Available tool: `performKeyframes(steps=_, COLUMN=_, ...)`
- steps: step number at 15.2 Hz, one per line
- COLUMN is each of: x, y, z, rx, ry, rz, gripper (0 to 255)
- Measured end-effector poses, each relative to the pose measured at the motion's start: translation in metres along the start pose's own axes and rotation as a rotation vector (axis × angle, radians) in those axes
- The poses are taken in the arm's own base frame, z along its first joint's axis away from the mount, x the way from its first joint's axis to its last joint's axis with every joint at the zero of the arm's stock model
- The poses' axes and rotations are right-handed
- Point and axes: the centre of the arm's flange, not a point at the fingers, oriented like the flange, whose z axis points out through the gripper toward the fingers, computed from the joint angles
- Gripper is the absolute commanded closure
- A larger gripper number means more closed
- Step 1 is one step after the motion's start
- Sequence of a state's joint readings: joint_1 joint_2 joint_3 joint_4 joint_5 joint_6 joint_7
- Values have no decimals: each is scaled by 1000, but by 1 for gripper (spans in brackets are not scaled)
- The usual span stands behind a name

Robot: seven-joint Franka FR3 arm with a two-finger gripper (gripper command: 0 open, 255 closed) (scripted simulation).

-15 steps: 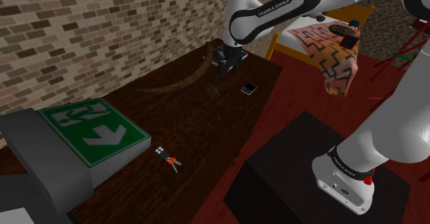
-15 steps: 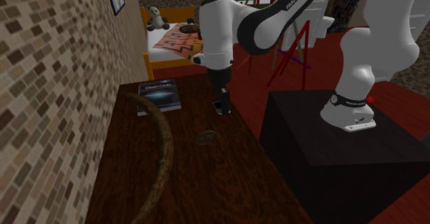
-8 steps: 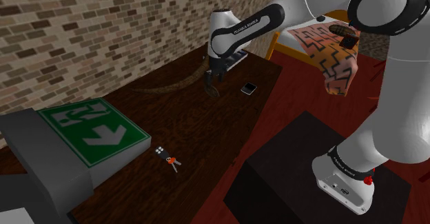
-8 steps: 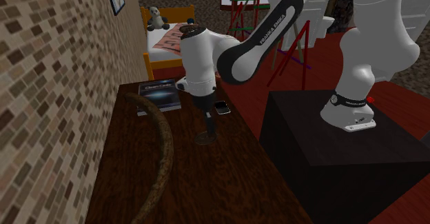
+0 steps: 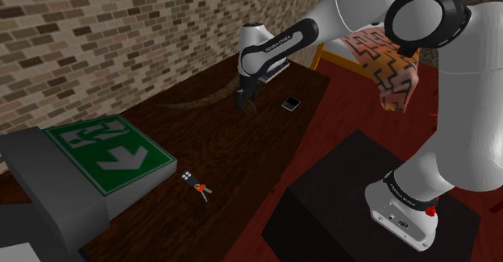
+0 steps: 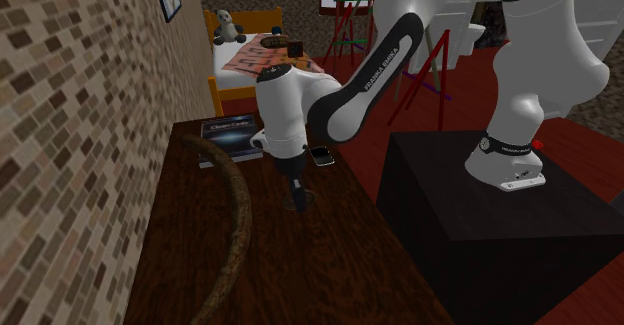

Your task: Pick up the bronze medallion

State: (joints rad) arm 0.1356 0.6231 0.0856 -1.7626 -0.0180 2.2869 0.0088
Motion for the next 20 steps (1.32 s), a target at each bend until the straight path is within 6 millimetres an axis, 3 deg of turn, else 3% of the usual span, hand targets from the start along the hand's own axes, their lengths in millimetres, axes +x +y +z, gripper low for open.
performKeyframes(steps=1, x=1, y=1, z=4, rx=0, ry=0, rz=0, gripper=0)
performKeyframes(steps=2, x=1, y=1, z=6, rx=0, ry=0, rz=0, gripper=255)
performKeyframes(steps=12, x=2, y=1, z=7, rx=0, ry=1, rz=0, gripper=255)
performKeyframes(steps=20, x=-1, y=-1, z=-29, rx=0, ry=1, rz=0, gripper=255)
